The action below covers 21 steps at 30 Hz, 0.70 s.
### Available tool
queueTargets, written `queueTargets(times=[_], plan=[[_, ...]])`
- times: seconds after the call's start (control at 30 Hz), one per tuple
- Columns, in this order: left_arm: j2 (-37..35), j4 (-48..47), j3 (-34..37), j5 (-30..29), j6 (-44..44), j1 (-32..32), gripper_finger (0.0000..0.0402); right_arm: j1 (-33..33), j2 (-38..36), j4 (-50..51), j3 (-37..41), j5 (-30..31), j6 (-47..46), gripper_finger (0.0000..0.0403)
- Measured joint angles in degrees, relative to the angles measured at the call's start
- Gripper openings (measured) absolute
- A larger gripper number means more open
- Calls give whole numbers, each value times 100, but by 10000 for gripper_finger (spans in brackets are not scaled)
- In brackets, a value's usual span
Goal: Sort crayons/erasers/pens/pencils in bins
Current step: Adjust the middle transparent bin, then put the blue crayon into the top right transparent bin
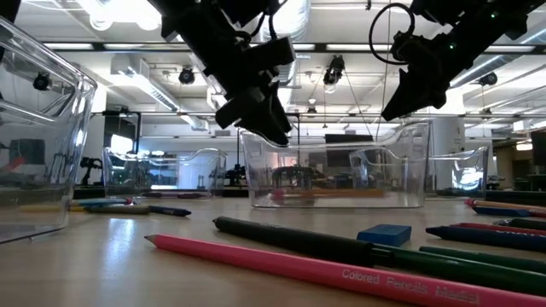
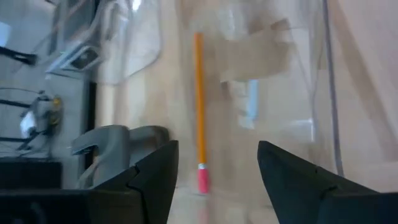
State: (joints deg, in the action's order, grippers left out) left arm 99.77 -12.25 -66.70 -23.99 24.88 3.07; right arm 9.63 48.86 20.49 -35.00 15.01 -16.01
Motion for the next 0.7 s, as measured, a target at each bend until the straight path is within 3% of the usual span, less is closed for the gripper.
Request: queueTargets(times=[0.2,0.57,0.7], plan=[[-123,-76,-54,427,-42,119,207,0,-2,4,31,-1,20,68],[-155,-86,-252,378,-47,315,207,-3,-17,23,63,-20,31,68],[-473,-81,-221,261,-70,319,207,-83,-299,349,35,-173,53,68]])
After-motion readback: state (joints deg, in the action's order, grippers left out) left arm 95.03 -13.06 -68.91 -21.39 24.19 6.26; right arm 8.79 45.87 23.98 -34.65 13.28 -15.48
